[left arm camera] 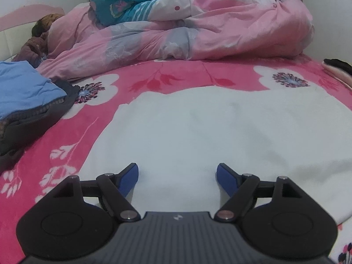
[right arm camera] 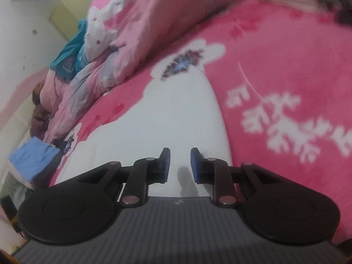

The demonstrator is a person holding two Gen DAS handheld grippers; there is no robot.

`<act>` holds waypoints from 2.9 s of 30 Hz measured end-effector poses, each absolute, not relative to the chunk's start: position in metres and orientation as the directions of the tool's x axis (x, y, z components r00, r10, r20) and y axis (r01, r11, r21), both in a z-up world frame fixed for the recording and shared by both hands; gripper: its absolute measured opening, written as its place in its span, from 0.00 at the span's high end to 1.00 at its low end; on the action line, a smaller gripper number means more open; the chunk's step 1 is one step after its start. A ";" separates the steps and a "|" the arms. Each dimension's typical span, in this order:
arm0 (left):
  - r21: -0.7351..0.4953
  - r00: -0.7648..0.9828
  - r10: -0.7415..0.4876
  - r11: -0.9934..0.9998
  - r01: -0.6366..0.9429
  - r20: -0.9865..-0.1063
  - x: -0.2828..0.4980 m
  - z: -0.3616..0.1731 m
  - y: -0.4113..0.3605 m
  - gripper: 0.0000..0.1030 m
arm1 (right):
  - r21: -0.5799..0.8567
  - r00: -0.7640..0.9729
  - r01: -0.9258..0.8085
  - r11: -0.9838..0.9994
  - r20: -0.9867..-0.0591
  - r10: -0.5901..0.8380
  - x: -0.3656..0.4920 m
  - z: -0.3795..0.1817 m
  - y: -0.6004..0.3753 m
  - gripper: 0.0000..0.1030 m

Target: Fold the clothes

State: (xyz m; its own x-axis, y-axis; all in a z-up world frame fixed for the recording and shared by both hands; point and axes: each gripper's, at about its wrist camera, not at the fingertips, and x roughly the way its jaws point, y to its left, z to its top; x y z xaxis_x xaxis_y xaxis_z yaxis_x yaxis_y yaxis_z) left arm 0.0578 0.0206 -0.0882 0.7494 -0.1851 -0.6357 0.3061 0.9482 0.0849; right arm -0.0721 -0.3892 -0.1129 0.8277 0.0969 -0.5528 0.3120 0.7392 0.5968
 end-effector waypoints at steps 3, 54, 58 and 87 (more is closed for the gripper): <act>0.075 0.747 -0.192 0.949 0.307 -0.637 0.058 -0.089 0.022 0.22 | 0.612 0.821 0.399 0.683 -0.570 0.031 -0.096 -0.119 -0.409 0.81; 0.091 0.697 -0.290 0.886 0.454 -0.656 0.061 -0.069 -0.030 0.18 | 0.592 0.775 0.116 0.798 -0.557 0.300 -0.073 -0.095 -0.308 0.78; 0.093 0.673 -0.279 0.883 0.461 -0.685 0.062 -0.083 -0.032 0.17 | 0.537 0.796 0.084 0.839 -0.543 0.267 -0.071 -0.073 -0.301 0.76; 0.051 0.671 -0.261 0.912 0.408 -0.694 0.063 -0.090 -0.028 0.12 | 0.250 0.765 -0.060 0.966 -0.610 0.206 -0.043 -0.106 -0.241 0.60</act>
State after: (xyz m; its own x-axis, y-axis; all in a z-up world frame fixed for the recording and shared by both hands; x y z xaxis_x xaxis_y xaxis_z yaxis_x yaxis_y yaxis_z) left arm 0.0627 -0.0281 -0.0897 0.6712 -0.2610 -0.6938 0.4077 0.9117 0.0514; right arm -0.0435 -0.2408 -0.1059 0.7649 0.2059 -0.6104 -0.0603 0.9663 0.2503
